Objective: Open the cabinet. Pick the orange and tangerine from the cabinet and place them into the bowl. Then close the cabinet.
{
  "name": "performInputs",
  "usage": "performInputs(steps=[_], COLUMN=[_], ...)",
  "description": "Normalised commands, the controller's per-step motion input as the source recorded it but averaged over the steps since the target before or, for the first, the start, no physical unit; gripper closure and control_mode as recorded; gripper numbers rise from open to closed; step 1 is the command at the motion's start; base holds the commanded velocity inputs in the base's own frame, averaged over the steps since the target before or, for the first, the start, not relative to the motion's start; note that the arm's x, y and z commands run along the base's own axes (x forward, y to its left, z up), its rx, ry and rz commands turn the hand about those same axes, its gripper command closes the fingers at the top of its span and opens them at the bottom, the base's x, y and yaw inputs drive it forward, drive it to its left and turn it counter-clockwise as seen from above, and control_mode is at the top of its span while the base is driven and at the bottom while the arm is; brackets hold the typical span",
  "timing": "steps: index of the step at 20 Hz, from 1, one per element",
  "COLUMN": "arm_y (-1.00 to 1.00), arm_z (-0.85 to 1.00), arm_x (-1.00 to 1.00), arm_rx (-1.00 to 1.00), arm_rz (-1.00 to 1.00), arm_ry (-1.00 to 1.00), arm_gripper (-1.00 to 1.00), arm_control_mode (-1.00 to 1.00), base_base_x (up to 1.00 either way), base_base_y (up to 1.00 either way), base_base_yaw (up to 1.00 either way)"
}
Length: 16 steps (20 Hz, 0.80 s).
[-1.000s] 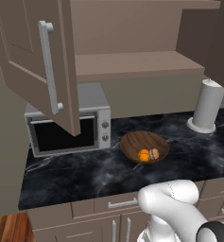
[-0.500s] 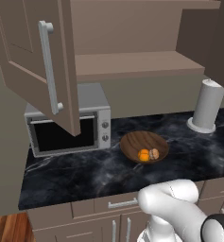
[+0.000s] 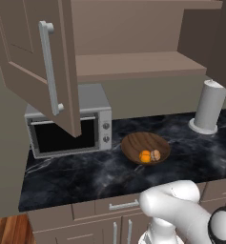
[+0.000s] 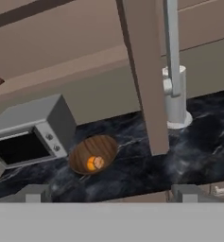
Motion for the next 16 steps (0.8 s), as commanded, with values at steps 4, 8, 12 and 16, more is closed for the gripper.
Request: performInputs(steps=[4,8,12,16], arm_y=[-0.07,-0.07,-0.11,-0.18], arm_z=[-0.12,-0.25,-0.42,-0.34], arm_x=[0.41,0.4,0.39,0.34], arm_rx=[0.14,0.17,0.17,0.17], arm_rz=[0.09,0.11,0.1,0.1], arm_ry=[0.0,0.0,0.0,0.0], arm_gripper=[-1.0,-1.0,-1.0,-1.0], arm_control_mode=[-1.0,-1.0,-1.0,-1.0], base_base_x=[0.0,0.0,0.0,0.0], base_base_y=[0.0,0.0,0.0,0.0], base_base_yaw=[0.0,0.0,0.0,0.0])
